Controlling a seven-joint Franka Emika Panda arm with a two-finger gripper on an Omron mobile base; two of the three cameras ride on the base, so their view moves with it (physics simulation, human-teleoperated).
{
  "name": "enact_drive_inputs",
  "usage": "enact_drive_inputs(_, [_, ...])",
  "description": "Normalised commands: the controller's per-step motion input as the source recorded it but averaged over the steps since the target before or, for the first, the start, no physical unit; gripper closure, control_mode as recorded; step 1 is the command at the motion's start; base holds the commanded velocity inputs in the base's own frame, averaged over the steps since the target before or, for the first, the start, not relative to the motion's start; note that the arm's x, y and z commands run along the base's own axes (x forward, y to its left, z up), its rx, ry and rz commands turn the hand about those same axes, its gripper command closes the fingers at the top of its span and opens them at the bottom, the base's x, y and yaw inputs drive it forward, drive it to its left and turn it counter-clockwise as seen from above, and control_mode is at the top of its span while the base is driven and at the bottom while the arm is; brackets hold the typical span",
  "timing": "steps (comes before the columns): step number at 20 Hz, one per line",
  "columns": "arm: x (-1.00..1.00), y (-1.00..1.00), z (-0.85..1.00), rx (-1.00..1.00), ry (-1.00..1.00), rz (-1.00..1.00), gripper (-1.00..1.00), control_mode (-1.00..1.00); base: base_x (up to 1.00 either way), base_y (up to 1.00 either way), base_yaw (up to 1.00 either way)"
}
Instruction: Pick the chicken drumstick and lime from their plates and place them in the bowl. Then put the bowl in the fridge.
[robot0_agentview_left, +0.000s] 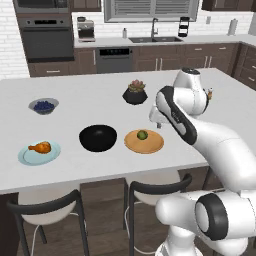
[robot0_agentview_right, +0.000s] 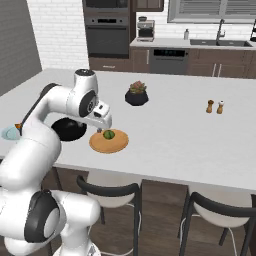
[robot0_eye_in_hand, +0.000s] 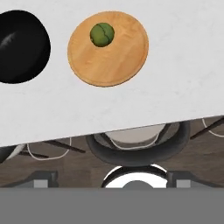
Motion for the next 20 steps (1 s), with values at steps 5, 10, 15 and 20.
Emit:
enact_drive_inputs(5, [0.74, 0.0, -0.29, 0.0, 0.19, -0.13, -1.0, -1.0, 0.0, 0.0, 0.0])
enact_drive_inputs(10, [0.71, 0.0, -0.54, 0.0, 0.1, -0.06, -1.0, -1.0, 0.0, 0.0, 0.0])
enact_drive_inputs(15, [0.53, 0.0, -0.49, 0.0, 0.07, -0.01, -1.0, -1.0, 0.0, 0.0, 0.0])
enact_drive_inputs(20, [0.56, 0.0, -0.26, 0.0, 0.05, -0.02, -1.0, -1.0, 0.0, 0.0, 0.0])
